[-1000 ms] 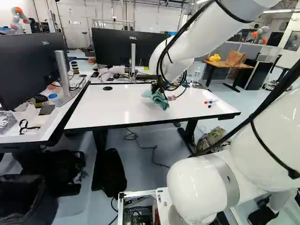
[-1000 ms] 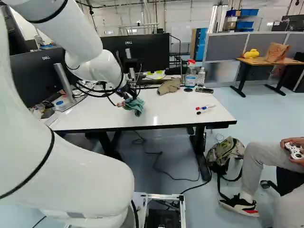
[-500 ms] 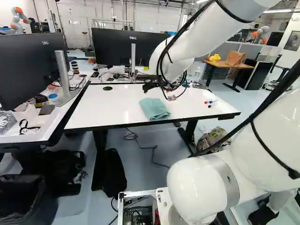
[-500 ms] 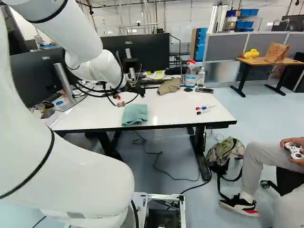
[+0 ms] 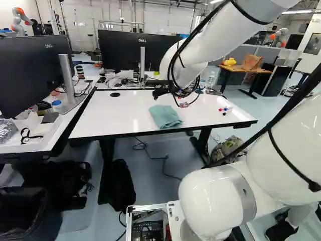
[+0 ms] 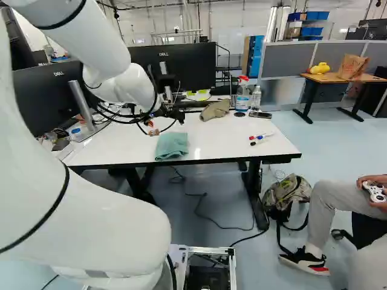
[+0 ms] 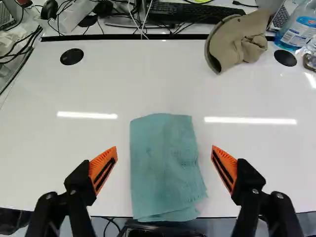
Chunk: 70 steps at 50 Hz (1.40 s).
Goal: Clean the table with the green towel
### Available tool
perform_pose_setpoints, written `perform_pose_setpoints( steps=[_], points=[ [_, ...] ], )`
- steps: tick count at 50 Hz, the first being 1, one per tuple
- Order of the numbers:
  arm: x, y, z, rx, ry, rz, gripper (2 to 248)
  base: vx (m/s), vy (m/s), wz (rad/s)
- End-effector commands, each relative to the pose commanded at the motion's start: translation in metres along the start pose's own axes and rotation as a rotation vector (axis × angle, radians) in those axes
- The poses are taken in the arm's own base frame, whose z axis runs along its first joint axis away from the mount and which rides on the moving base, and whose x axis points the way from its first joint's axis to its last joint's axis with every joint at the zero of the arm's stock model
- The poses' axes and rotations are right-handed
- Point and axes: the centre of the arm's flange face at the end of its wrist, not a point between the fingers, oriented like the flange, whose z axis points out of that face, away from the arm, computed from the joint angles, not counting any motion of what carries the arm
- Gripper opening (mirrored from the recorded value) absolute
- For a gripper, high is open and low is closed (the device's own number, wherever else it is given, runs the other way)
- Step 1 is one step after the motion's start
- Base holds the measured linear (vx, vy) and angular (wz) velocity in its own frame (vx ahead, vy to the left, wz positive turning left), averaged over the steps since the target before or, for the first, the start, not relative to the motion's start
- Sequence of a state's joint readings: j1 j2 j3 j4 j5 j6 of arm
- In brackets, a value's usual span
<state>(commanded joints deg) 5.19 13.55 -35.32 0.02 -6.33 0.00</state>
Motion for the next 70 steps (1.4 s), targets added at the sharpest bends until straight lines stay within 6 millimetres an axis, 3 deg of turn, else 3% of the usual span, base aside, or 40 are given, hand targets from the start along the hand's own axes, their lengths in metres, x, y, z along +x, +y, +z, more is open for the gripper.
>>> perform_pose_setpoints(
  steps=[37,70],
  points=[
    [-0.006,0.005,0.002,-0.008,0.016,0.009,247,0.0,0.0,0.0],
    [-0.032,0.009,0.014,-0.017,0.091,0.017,247,0.0,0.0,0.0]
  ],
)
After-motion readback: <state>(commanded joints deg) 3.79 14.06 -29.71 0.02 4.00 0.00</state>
